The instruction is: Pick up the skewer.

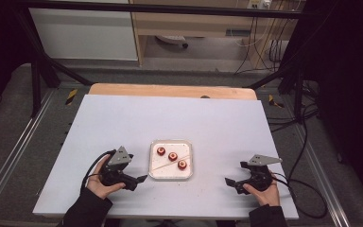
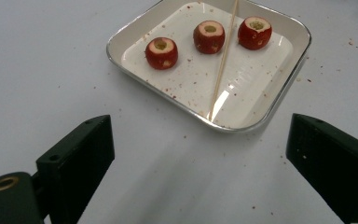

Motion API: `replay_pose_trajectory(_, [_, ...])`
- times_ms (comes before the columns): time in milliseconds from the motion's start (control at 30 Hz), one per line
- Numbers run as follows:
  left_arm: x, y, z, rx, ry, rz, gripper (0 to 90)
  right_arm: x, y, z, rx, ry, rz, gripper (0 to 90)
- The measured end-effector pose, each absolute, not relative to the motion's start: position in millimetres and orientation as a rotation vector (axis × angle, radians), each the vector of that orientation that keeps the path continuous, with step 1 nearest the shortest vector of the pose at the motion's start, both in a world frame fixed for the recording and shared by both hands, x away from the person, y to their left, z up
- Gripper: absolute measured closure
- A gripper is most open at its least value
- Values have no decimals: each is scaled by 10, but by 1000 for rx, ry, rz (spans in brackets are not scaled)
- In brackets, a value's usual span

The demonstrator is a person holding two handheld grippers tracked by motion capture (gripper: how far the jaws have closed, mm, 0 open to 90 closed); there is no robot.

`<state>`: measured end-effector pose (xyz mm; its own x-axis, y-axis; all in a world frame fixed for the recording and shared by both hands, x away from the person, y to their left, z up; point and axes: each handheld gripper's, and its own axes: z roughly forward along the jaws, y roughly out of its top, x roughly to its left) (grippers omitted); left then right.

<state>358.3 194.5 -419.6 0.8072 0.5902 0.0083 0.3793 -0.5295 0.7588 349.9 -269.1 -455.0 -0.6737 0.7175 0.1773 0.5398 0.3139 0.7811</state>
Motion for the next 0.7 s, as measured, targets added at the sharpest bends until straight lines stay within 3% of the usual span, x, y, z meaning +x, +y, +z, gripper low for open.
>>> replay_pose_trajectory(700, [3805, 1405, -4183, 2253, 677, 326, 154, 3503, -2673, -4562, 1151, 2384, 1286, 8])
